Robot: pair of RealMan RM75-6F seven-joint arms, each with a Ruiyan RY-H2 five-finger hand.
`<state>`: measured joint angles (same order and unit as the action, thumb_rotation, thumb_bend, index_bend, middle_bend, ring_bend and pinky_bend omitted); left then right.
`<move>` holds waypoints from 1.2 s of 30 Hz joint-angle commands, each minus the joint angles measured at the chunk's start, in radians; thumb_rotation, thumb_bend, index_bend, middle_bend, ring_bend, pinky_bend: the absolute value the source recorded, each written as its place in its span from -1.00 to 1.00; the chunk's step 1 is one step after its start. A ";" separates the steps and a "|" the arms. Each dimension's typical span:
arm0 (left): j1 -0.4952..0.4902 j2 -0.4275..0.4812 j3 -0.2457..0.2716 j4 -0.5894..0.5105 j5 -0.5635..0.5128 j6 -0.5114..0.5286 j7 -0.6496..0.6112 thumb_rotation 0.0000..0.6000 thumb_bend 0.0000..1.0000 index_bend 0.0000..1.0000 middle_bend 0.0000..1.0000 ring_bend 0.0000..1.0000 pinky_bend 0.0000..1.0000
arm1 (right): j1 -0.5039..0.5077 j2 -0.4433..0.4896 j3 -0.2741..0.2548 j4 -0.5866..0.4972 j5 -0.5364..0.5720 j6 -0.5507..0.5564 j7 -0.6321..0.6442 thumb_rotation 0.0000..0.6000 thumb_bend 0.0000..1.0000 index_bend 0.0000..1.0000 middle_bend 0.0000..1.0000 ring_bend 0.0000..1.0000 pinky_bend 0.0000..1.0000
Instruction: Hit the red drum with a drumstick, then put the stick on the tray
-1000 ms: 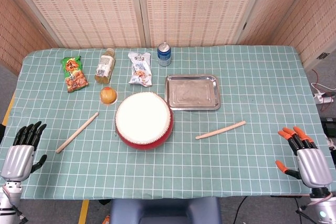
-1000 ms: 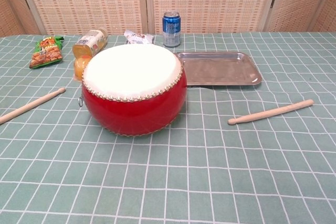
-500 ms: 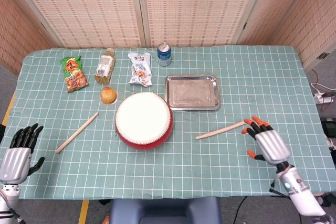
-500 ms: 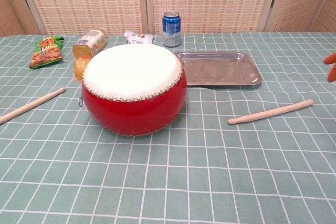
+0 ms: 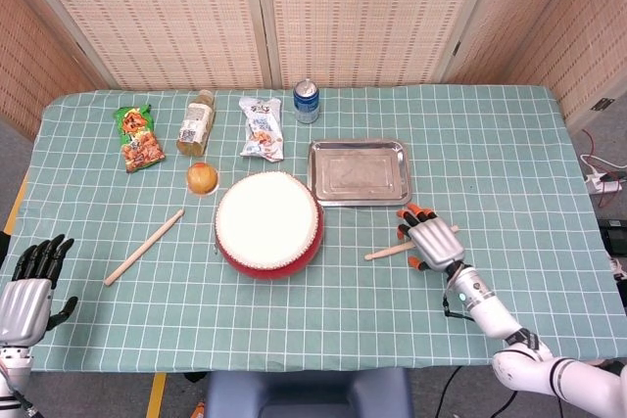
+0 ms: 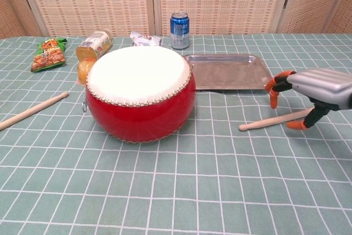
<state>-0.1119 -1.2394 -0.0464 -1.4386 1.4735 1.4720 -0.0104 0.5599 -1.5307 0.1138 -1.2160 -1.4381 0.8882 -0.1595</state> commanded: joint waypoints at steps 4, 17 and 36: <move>-0.001 -0.007 0.000 0.014 -0.001 -0.007 -0.011 1.00 -0.52 -1.00 -0.98 -1.00 -0.95 | 0.026 -0.054 -0.013 0.068 0.003 -0.017 0.024 1.00 -0.41 -0.06 -0.72 -0.83 -0.56; 0.003 -0.013 0.000 0.034 0.001 -0.003 -0.034 1.00 -0.52 -1.00 -0.98 -1.00 -0.95 | 0.025 -0.088 -0.036 0.125 -0.019 0.035 0.132 1.00 -0.10 0.25 -0.70 -0.82 -0.53; 0.003 0.004 0.000 0.006 0.015 0.005 -0.013 1.00 -0.52 -1.00 -0.98 -1.00 -0.95 | -0.009 0.004 -0.016 0.080 -0.130 0.228 1.504 1.00 -0.01 0.24 -0.55 -0.69 -0.47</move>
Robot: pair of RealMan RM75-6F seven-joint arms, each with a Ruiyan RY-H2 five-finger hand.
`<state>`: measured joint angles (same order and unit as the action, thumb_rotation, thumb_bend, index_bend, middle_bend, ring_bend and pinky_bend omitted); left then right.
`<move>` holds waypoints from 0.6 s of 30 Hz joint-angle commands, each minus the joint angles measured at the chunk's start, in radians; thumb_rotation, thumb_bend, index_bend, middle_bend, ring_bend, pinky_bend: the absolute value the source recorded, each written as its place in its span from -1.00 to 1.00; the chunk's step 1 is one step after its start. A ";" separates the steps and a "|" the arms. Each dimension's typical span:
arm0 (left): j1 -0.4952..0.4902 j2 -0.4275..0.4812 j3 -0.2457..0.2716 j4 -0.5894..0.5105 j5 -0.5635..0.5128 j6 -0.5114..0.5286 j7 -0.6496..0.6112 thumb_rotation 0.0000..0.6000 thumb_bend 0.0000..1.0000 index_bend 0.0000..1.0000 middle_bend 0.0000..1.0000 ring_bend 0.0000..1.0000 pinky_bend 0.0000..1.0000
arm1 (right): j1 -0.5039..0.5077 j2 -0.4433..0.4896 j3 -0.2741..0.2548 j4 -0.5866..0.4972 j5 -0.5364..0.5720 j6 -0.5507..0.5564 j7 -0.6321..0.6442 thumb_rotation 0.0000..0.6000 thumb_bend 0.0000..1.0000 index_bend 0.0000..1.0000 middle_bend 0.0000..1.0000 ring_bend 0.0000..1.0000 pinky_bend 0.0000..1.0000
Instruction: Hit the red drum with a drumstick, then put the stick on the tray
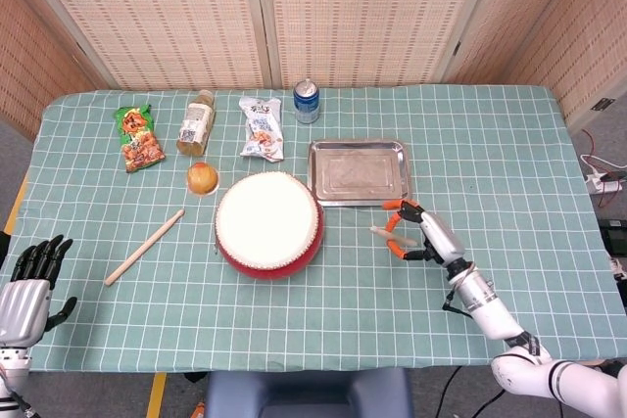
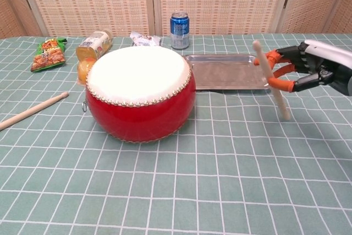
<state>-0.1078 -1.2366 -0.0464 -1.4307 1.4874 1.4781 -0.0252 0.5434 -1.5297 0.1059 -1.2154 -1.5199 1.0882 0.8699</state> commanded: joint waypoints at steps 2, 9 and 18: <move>-0.001 0.002 0.000 -0.002 0.001 -0.001 0.002 1.00 -0.51 -1.00 -0.98 -1.00 -0.95 | 0.009 -0.001 -0.008 0.087 -0.048 0.026 0.496 1.00 -0.01 0.21 -0.54 -0.68 -0.47; -0.001 0.006 0.002 -0.008 -0.003 -0.008 0.008 1.00 -0.52 -1.00 -0.98 -1.00 -0.95 | 0.083 -0.096 -0.046 0.277 -0.089 -0.045 0.892 1.00 -0.01 0.14 -0.52 -0.66 -0.47; -0.002 0.003 0.004 0.002 -0.007 -0.017 -0.001 1.00 -0.52 -1.00 -0.98 -1.00 -0.95 | 0.123 -0.210 -0.103 0.497 -0.126 -0.041 1.171 1.00 -0.01 0.06 -0.52 -0.66 -0.48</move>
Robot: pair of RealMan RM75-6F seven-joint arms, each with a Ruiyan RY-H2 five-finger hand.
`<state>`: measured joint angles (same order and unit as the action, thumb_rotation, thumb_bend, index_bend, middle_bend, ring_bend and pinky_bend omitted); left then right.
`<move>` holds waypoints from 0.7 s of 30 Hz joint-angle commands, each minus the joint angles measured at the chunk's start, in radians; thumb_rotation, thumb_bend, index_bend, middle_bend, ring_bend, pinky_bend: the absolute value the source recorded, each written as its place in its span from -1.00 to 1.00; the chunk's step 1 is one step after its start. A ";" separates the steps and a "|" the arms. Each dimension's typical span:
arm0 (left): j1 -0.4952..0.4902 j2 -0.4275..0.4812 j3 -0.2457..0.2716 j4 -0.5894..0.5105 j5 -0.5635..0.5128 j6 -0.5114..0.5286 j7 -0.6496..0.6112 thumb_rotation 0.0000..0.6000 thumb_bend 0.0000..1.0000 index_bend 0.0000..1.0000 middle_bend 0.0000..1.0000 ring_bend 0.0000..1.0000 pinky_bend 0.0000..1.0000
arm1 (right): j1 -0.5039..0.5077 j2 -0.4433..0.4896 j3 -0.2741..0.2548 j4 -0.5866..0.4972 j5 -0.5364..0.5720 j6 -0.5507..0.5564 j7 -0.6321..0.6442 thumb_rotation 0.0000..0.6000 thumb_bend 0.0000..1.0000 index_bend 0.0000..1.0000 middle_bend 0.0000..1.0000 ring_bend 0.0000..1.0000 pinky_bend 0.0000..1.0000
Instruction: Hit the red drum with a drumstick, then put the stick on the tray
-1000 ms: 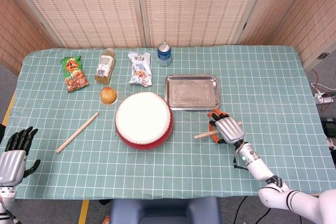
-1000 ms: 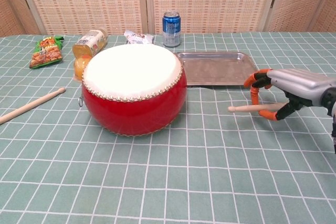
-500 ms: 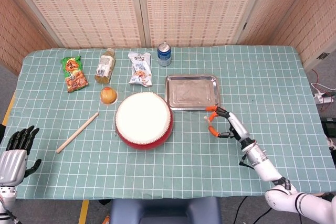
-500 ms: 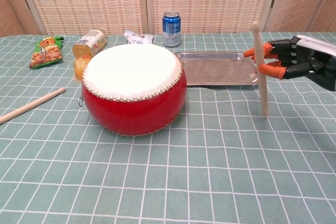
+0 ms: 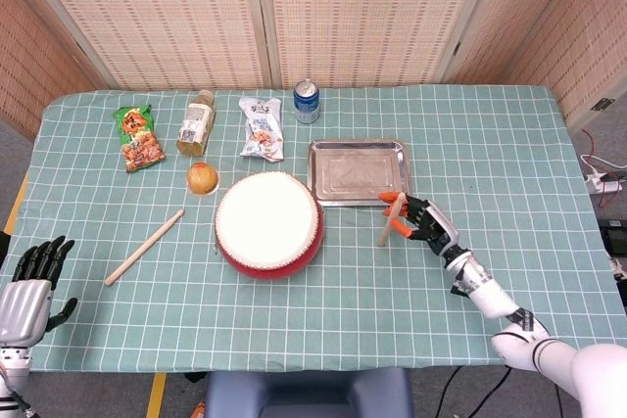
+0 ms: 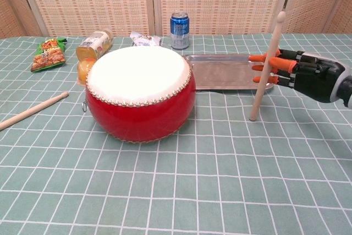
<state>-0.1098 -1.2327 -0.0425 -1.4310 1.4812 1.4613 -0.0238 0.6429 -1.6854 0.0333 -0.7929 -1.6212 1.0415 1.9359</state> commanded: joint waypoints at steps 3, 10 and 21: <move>0.002 -0.002 0.001 0.007 -0.002 -0.002 -0.008 1.00 -0.52 -1.00 -0.98 -1.00 -0.95 | 0.025 -0.077 -0.051 0.136 -0.042 0.035 0.167 1.00 -0.01 0.00 -0.52 -0.64 -0.48; 0.002 -0.006 0.005 0.016 0.001 -0.004 -0.015 1.00 -0.52 -1.00 -0.98 -1.00 -0.95 | 0.019 -0.105 -0.077 0.230 -0.048 0.069 0.229 1.00 -0.24 -0.08 -0.50 -0.58 -0.48; 0.003 -0.007 0.005 0.021 0.003 -0.004 -0.020 1.00 -0.52 -1.00 -0.98 -1.00 -0.95 | 0.016 -0.136 -0.108 0.288 -0.048 0.065 0.224 1.00 -0.42 -0.08 -0.45 -0.53 -0.39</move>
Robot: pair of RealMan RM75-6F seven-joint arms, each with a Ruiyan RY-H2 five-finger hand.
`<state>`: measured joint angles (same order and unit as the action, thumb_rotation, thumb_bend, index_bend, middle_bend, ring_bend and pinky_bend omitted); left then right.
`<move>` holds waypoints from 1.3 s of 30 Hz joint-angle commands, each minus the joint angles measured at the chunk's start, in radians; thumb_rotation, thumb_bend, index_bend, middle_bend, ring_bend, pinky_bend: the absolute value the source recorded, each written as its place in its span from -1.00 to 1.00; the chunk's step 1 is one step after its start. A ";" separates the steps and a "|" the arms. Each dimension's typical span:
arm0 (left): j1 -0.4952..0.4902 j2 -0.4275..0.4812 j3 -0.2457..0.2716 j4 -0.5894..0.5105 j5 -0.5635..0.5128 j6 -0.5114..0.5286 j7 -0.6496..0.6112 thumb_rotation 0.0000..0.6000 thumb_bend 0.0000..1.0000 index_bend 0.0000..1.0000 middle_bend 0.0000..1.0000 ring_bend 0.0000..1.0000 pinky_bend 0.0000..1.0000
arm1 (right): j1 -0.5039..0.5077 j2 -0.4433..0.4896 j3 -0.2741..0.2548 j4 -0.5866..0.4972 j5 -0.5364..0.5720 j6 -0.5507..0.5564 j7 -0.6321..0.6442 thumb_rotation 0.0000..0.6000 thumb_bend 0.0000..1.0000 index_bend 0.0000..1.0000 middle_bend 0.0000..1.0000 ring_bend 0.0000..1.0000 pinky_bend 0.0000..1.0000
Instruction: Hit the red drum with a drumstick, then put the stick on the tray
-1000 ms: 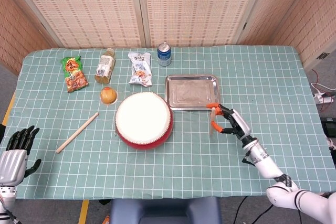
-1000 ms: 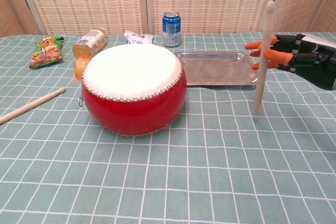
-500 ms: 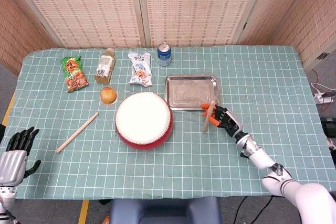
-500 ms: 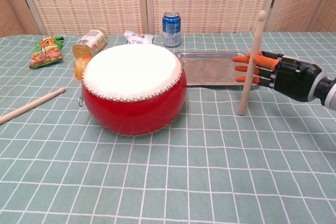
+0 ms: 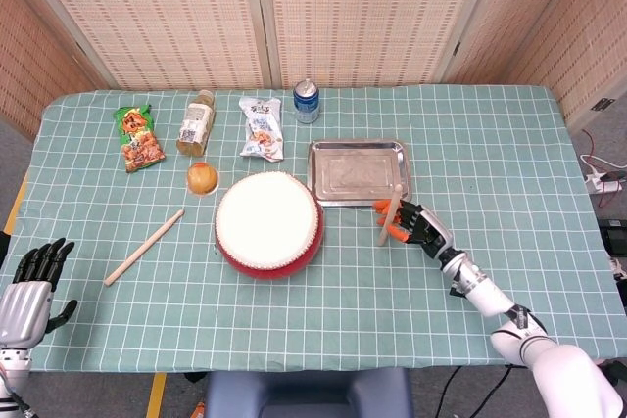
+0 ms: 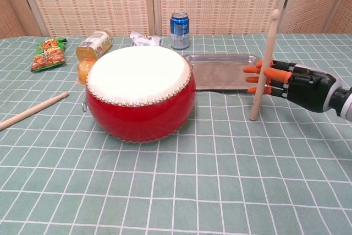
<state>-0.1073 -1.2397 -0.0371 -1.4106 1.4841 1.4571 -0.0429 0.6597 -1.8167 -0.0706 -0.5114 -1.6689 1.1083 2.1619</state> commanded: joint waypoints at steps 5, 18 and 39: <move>0.001 -0.001 0.001 0.004 0.000 -0.001 -0.005 1.00 -0.52 -1.00 -0.98 -1.00 -0.95 | 0.005 -0.020 -0.013 0.024 0.001 -0.013 -0.012 1.00 -0.56 -0.08 -0.44 -0.51 -0.37; 0.008 -0.011 0.007 0.030 -0.005 -0.007 -0.034 1.00 -0.52 -1.00 -0.98 -1.00 -0.96 | 0.020 -0.090 -0.020 0.056 0.014 -0.067 -0.095 1.00 -0.60 0.19 -0.09 -0.14 -0.09; 0.010 -0.025 0.007 0.060 -0.009 -0.014 -0.054 1.00 -0.52 -1.00 -0.98 -1.00 -0.96 | 0.012 -0.018 0.070 -0.244 0.098 -0.052 -0.327 1.00 -0.44 0.95 0.93 1.00 1.00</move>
<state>-0.0969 -1.2644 -0.0301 -1.3508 1.4750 1.4433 -0.0965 0.6766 -1.8654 -0.0103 -0.7063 -1.5765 1.0428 1.8722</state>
